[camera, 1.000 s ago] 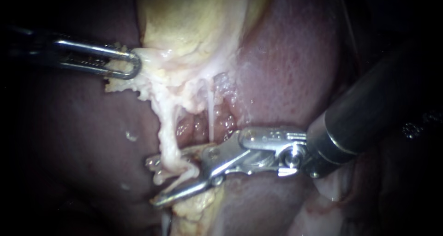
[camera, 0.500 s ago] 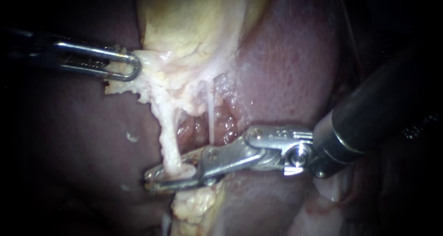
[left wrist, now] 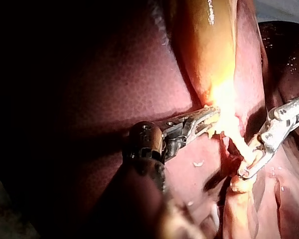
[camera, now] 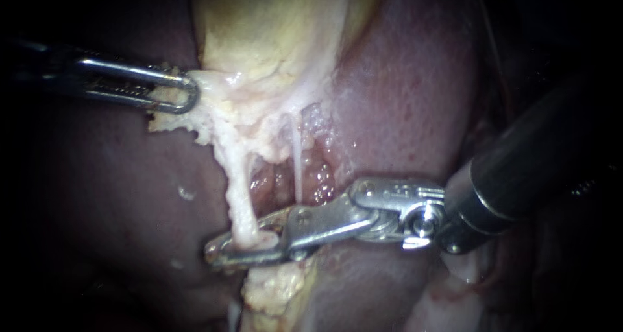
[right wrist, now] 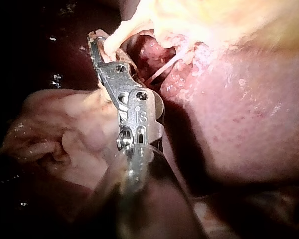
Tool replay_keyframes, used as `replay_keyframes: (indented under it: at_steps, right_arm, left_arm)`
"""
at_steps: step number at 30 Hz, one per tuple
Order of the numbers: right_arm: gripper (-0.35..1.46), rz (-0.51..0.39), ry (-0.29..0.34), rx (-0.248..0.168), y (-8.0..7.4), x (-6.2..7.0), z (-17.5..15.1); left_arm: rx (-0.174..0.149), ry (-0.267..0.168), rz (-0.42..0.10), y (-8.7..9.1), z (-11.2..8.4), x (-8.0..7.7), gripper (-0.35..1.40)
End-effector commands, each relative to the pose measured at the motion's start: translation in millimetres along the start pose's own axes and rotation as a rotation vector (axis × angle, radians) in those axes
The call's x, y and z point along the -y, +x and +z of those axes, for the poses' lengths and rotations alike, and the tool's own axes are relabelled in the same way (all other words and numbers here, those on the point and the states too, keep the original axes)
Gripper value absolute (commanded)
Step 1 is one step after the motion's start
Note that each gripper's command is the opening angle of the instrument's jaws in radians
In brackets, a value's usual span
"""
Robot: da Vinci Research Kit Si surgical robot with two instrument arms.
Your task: Clipping second clip left tube
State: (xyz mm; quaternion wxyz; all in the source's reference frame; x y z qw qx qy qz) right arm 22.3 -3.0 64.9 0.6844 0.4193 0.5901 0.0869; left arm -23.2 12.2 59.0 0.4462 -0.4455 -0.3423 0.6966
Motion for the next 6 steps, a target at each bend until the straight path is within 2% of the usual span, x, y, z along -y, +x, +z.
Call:
replay_keyframes:
  at_steps: [1,5,6]
  right_arm:
    - [-0.35,-0.001,0.000,0.000,0.0,0.0,0.0]
    - [-0.35,0.004,0.000,0.001,-0.3,-0.2,0.0]
    - [-0.28,0.010,0.008,0.003,-0.4,-0.3,0.0]
  left_arm:
    - [0.000,0.000,0.000,0.0,0.0,0.0,-0.35]
    - [0.000,0.000,0.000,0.0,0.1,0.1,-0.35]
    - [0.000,0.000,0.000,0.0,0.1,0.1,-0.35]
